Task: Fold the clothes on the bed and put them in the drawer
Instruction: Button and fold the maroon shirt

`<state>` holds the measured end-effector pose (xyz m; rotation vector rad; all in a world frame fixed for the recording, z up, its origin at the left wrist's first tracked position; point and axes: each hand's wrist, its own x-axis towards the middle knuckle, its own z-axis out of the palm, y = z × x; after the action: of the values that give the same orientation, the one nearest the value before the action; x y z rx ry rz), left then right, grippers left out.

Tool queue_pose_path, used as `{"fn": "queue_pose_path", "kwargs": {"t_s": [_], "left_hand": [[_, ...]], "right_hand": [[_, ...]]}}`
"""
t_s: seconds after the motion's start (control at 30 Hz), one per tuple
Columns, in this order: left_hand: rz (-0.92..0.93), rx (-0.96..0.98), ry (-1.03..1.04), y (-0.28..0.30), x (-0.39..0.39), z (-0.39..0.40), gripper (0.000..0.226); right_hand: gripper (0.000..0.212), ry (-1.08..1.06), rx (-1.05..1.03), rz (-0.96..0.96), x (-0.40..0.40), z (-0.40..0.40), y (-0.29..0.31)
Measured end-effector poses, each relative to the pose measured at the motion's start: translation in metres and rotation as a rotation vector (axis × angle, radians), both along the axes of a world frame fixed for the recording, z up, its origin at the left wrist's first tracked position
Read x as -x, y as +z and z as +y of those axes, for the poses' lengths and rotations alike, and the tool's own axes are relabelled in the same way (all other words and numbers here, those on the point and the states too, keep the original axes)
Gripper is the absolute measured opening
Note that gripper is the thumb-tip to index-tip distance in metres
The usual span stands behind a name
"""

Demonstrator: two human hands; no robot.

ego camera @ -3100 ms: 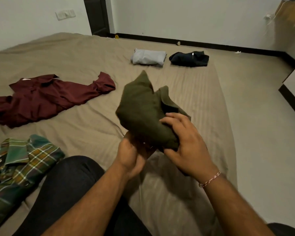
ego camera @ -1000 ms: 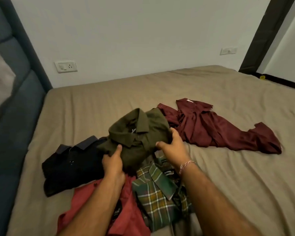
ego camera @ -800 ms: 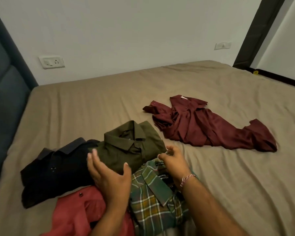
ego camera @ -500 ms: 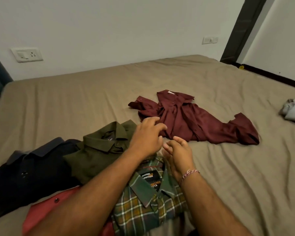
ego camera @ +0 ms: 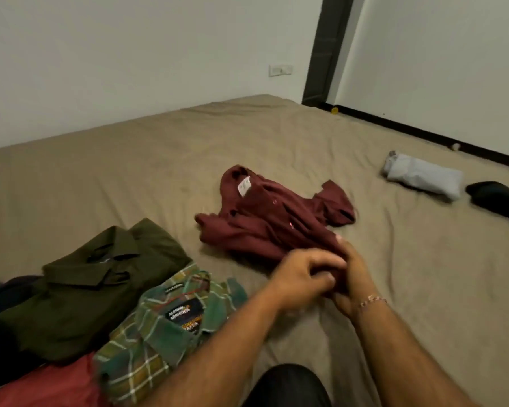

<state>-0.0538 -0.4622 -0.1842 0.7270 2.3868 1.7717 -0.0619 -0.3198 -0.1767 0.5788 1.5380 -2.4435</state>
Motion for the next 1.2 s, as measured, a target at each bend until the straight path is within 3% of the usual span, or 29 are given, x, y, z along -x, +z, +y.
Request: {"fn": "queue_pose_path", "kwargs": {"t_s": [0.1,0.17,0.23,0.27,0.37,0.4,0.47,0.53,0.57,0.63,0.7,0.77,0.83,0.9,0.97,1.07,1.2], "left_hand": [[-0.291,-0.179,-0.202,-0.01,-0.05,0.061,0.038],[-0.486,-0.271,-0.069,-0.015,-0.068,0.08,0.028],[-0.46,-0.24,0.165,-0.02,-0.078,0.101,0.026],[-0.388,-0.206,0.284,-0.02,-0.078,0.106,0.026],[-0.175,0.071,0.409,-0.02,-0.075,0.116,0.016],[-0.123,0.232,0.386,-0.02,-0.071,0.112,0.019],[-0.125,0.486,0.248,-0.022,-0.079,0.118,0.025],[-0.257,0.685,0.045,-0.025,-0.098,0.129,0.019],[-0.341,0.776,-0.05,-0.026,-0.107,0.134,0.022],[-0.452,0.872,-0.15,-0.026,-0.124,0.145,0.035],[-0.53,0.789,-0.092,-0.031,-0.124,0.15,0.044],[-0.616,0.619,0.005,-0.037,-0.118,0.153,0.05],[-0.69,0.477,0.096,-0.045,-0.115,0.156,0.052],[-0.748,0.351,0.159,-0.052,-0.121,0.164,0.049],[-0.782,0.214,0.238,-0.055,-0.125,0.171,0.042],[-0.827,0.02,0.314,-0.062,-0.126,0.175,0.025],[-0.596,0.007,0.457,-0.063,-0.116,0.17,0.023]], "right_hand": [[0.041,-0.032,0.128,-0.035,-0.05,0.065,-0.009],[0.058,-0.093,0.101,-0.035,-0.083,0.099,-0.023],[0.035,-0.281,0.134,0.026,-0.122,0.138,-0.036],[0.033,-0.336,0.105,0.043,-0.138,0.156,-0.046],[0.092,-0.434,0.222,0.114,-0.205,0.221,-0.069],[0.085,-0.468,0.259,0.139,-0.223,0.233,-0.073],[0.041,-0.599,0.257,0.09,-0.268,0.252,-0.074],[0.022,-0.817,-0.119,-0.035,-0.302,0.263,-0.079],[0.032,-0.824,-0.391,-0.069,-0.312,0.263,-0.078],[0.065,-0.6,-1.051,-0.14,-0.323,0.256,-0.074],[0.076,-0.445,-1.56,-0.008,-0.321,0.235,-0.063],[0.078,-0.335,-1.846,0.173,-0.314,0.211,-0.05],[0.089,-0.117,-1.876,0.113,-0.303,0.194,-0.054],[0.102,0.088,-1.763,-0.098,-0.292,0.182,-0.061],[0.094,0.186,-1.689,-0.176,-0.284,0.173,-0.063],[0.065,0.187,-1.686,0.082,-0.293,0.165,-0.065],[0.05,0.258,-1.713,0.436,-0.32,0.145,-0.079]]}}
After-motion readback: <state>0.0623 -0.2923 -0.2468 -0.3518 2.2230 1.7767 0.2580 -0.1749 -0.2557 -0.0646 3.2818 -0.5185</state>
